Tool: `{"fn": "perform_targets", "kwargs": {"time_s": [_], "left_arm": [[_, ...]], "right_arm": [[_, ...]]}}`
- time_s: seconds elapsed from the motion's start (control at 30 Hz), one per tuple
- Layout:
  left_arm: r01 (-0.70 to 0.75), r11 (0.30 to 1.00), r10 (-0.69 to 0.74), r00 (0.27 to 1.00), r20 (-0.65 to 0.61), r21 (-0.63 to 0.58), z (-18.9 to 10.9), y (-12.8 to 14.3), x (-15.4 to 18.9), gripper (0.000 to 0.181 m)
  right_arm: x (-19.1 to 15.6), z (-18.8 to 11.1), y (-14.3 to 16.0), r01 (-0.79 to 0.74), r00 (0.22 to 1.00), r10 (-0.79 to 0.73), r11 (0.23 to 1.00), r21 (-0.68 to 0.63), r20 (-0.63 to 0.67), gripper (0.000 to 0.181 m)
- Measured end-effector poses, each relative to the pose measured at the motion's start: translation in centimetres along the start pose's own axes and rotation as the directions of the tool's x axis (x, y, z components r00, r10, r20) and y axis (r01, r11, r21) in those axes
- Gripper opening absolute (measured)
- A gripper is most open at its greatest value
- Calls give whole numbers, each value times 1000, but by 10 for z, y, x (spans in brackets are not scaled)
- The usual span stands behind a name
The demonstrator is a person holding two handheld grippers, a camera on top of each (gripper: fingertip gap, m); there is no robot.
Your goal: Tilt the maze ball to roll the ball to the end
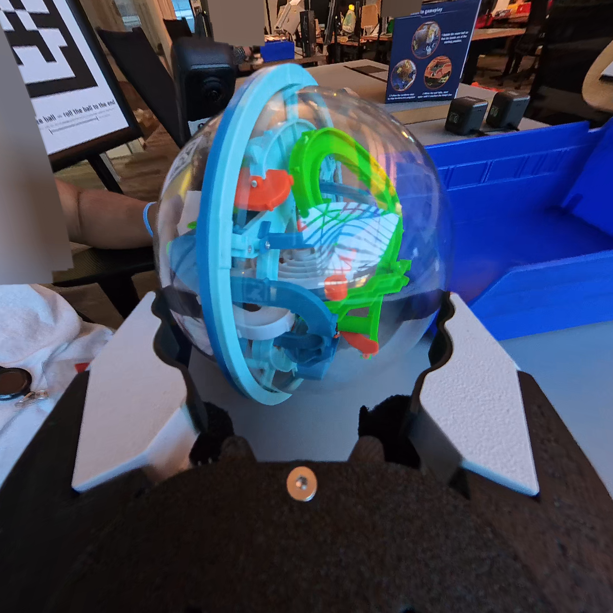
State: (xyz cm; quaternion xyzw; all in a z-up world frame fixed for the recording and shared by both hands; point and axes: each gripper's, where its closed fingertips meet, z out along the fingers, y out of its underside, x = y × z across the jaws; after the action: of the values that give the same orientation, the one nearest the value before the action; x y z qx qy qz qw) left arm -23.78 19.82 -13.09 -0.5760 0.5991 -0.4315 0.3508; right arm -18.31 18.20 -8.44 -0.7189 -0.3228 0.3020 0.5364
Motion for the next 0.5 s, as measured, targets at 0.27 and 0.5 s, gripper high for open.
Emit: {"fn": "perform_targets", "kwargs": {"time_s": [0.27,0.5], "left_arm": [[-81,994,81,997,-9,-73,-2,15,25,147],[-182,983,181,983,-31,-27,-19,-9,6,151]], "right_arm": [[-2,-13,12,-336,925,332,942,-13,186,153],[7,-21,20,-528,797,531,844,-95,287,152]]}}
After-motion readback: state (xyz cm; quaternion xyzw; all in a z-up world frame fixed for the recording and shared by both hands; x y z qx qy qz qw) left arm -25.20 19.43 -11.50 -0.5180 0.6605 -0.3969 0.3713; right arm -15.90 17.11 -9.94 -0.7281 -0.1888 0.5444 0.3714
